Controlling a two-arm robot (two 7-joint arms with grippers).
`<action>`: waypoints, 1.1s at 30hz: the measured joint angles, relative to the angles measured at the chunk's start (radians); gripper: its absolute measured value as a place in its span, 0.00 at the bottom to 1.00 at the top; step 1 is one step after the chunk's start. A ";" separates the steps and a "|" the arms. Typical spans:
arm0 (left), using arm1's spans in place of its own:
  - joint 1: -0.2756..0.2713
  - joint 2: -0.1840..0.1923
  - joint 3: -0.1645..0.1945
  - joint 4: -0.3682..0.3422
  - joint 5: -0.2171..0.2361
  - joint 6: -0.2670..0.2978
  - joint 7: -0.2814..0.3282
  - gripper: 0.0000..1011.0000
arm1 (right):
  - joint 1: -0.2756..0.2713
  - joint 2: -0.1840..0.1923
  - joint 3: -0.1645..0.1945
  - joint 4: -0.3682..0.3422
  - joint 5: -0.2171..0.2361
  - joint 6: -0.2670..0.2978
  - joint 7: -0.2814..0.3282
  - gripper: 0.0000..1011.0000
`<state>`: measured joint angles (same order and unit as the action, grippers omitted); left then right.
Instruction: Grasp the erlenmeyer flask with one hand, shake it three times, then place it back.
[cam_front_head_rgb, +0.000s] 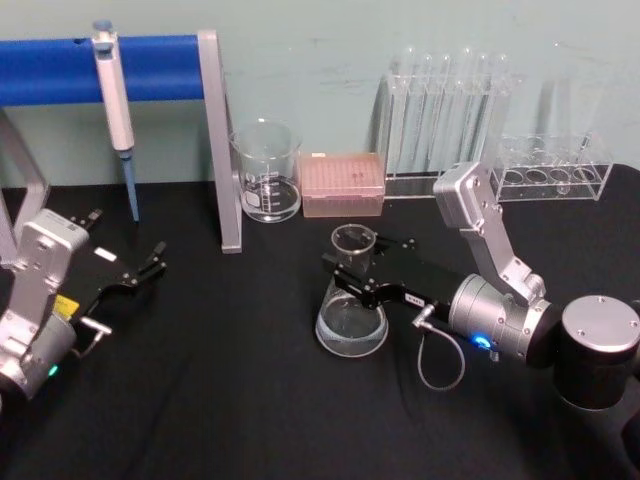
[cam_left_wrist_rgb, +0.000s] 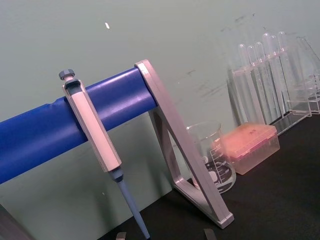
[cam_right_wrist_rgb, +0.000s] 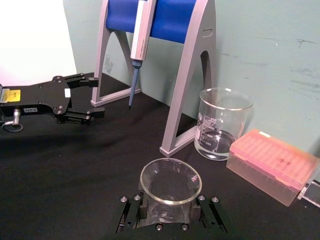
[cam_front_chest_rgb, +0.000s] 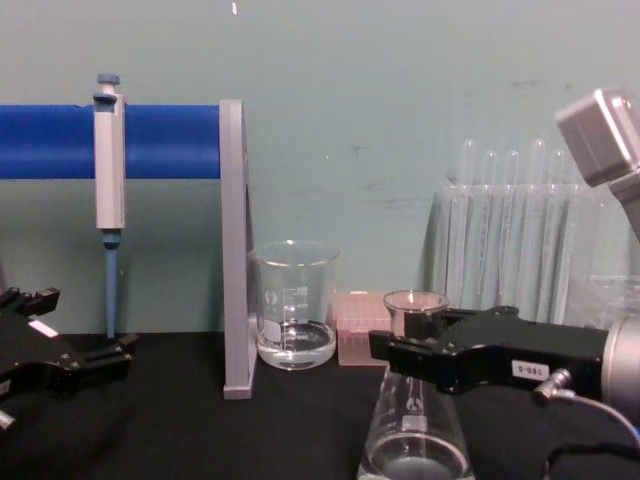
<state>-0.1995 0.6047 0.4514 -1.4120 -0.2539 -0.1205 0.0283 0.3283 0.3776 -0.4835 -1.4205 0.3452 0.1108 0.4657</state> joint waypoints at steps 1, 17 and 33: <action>0.000 0.000 0.000 0.000 0.000 0.000 0.000 0.99 | 0.000 0.000 0.000 0.000 0.000 0.000 0.000 0.45; 0.000 0.000 0.000 0.000 0.000 0.000 0.000 0.99 | 0.000 0.001 -0.001 0.000 -0.002 0.000 -0.001 0.45; 0.000 0.000 0.000 0.000 0.000 0.000 0.000 0.99 | 0.001 0.001 -0.001 -0.001 0.000 -0.001 -0.001 0.45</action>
<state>-0.1995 0.6047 0.4514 -1.4120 -0.2539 -0.1205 0.0283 0.3290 0.3783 -0.4841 -1.4217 0.3448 0.1103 0.4652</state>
